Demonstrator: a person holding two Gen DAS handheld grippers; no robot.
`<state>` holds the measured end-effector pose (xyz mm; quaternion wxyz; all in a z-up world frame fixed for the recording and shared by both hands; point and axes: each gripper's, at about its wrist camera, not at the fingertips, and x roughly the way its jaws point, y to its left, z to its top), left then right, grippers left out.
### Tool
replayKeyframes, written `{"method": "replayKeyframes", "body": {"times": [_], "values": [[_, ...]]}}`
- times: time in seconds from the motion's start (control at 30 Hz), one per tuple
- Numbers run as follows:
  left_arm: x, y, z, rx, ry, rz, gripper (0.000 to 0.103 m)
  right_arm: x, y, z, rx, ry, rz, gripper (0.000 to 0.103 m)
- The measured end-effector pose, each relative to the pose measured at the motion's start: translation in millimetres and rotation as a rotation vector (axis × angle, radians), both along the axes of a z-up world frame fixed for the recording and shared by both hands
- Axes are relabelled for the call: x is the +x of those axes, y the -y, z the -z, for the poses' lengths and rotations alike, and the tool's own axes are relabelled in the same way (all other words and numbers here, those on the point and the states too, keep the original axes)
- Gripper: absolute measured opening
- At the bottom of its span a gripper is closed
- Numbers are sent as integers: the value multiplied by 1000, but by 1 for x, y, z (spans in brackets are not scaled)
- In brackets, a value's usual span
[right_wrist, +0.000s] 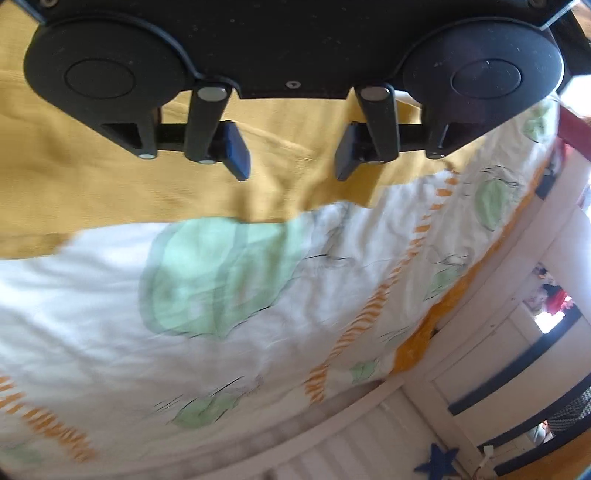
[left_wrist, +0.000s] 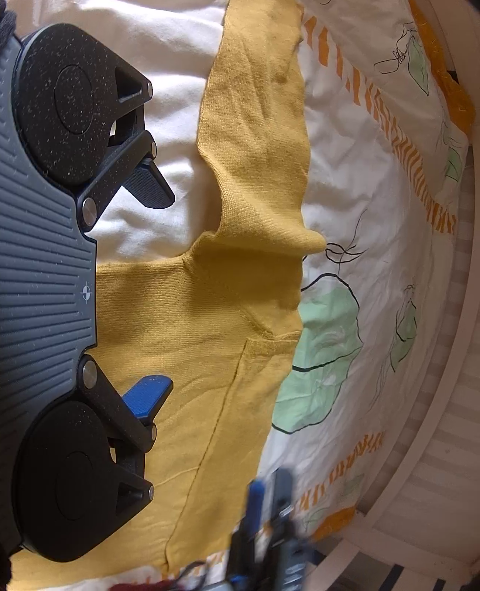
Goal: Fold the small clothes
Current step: 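Lift the sleeve with the right gripper, lay it across the body, open, then grasp the sweater's side edge with the left gripper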
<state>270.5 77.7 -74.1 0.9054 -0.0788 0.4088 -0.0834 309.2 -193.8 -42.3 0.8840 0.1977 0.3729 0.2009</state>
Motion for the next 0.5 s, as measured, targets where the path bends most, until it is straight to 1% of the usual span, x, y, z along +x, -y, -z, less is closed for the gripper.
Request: {"method": "replayKeyframes", "body": {"times": [0.13,0.23,0.27,0.3,0.33,0.37,0.5], "values": [[-2,3,-2,-69,34,33,98,-40,41,12,-138,28,72,68],[1,9,-2,-105,41,73,98,-68,65,24,-182,40,109,68],[2,12,-2,-111,38,78,98,-76,71,27,-191,49,115,68],[5,15,-2,-116,32,85,98,-83,79,30,-191,55,118,71],[8,19,-2,-119,25,96,98,-89,86,33,-180,57,118,77],[13,23,-3,-115,19,107,98,-94,93,37,-166,54,118,79],[38,41,-9,-75,36,138,98,-101,109,49,-158,33,136,79]]}}
